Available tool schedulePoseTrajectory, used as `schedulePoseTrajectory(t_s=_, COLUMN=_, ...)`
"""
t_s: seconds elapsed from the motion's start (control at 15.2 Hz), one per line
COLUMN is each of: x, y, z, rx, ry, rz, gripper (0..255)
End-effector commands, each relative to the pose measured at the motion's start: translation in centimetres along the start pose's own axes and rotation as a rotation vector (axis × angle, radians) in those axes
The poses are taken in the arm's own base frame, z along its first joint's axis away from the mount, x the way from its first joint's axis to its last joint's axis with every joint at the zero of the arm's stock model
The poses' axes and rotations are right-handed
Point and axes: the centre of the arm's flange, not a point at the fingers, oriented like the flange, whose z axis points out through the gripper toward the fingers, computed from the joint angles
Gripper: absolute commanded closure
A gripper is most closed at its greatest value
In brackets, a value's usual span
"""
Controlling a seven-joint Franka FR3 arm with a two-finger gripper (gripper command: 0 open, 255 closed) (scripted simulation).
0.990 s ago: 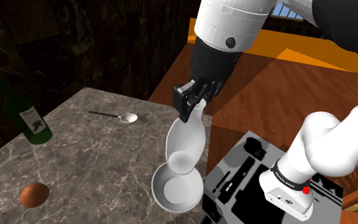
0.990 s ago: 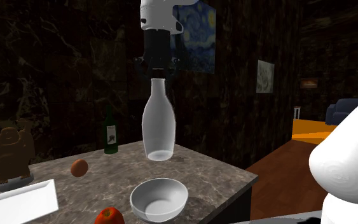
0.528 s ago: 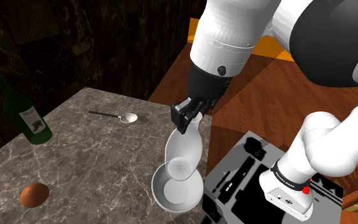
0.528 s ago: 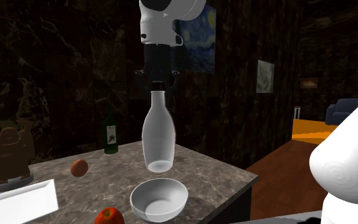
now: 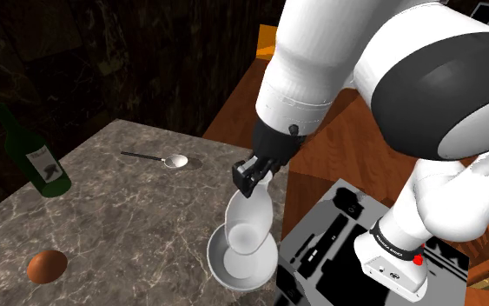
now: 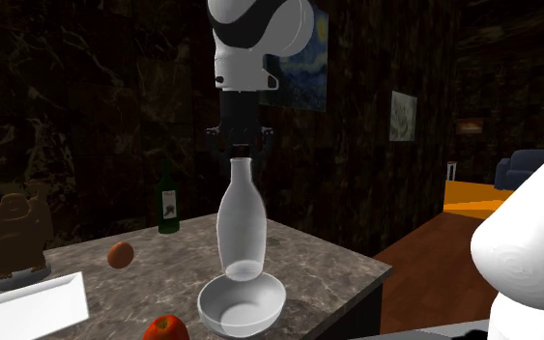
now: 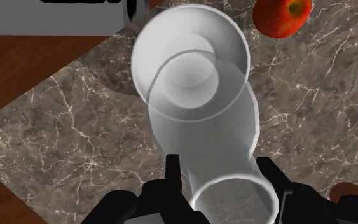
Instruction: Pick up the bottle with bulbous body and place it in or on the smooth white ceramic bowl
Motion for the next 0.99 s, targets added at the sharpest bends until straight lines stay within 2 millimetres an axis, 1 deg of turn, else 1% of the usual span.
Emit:
schedulePoseTrajectory(t_s=0.0, x=-0.1, y=-0.1, z=1.1, rx=0.001, ry=0.001, rz=0.0, gripper=255)
schedulePoseTrajectory(t_s=0.53, x=-0.8, y=-0.1, z=5.2, rx=0.001, ry=0.001, rz=0.0, gripper=255)
schedulePoseTrajectory(t_s=0.92, x=-0.8, y=-0.1, z=5.2, rx=0.001, ry=0.001, rz=0.0, gripper=255)
